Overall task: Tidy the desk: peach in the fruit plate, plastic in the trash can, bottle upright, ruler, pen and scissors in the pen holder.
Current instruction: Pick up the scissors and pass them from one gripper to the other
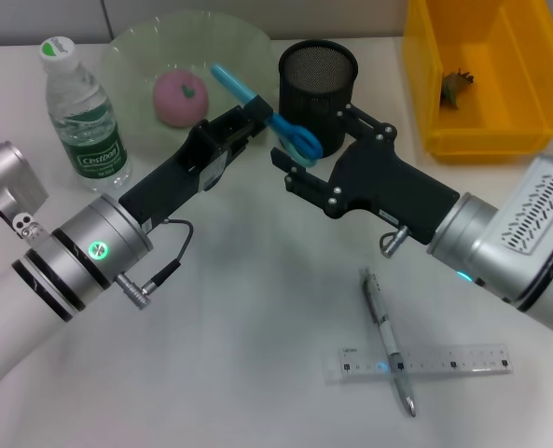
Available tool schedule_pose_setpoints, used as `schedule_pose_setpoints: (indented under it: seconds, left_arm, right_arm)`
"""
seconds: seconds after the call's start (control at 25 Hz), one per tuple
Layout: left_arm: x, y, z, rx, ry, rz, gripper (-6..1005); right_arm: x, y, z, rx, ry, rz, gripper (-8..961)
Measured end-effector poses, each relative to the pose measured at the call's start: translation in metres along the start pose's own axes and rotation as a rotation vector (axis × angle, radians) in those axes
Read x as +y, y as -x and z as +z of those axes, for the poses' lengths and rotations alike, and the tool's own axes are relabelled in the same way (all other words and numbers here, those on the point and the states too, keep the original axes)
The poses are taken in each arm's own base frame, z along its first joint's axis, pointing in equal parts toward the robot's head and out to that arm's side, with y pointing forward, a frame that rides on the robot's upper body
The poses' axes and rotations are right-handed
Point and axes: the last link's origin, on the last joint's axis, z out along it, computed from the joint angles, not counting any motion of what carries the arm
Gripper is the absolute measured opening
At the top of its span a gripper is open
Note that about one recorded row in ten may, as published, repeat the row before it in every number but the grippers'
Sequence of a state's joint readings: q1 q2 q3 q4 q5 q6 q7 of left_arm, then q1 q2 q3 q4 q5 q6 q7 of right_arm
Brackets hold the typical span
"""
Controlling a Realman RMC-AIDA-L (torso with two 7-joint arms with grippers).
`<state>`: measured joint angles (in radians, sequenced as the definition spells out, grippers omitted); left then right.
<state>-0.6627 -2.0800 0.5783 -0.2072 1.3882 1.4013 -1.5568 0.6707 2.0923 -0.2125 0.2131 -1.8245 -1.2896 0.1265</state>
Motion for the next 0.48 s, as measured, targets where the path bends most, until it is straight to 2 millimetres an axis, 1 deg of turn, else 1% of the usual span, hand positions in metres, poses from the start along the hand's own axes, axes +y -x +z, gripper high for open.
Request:
schedule_pose_setpoints:
  seconds: [0.16,0.32,0.48]
  left_arm:
    - [0.0008,-0.0004,0.0015,-0.002,0.003,0.002,248]
    - [0.0000,-0.0008,0.0019,-0.001,-0.002,0.004,249]
    - [0.0000,-0.0019,0.0024,0.008,-0.003,0.007,249]
  right_arm:
    - [0.0015,0.0007,0.0033,0.002,0.012,-0.001,766]
    - [0.0019,0.0016,0.0041,-0.001,0.017,-0.004,589]
    - [0.0015,0.0020,0.0044,-0.003,0.016,-0.004,392]
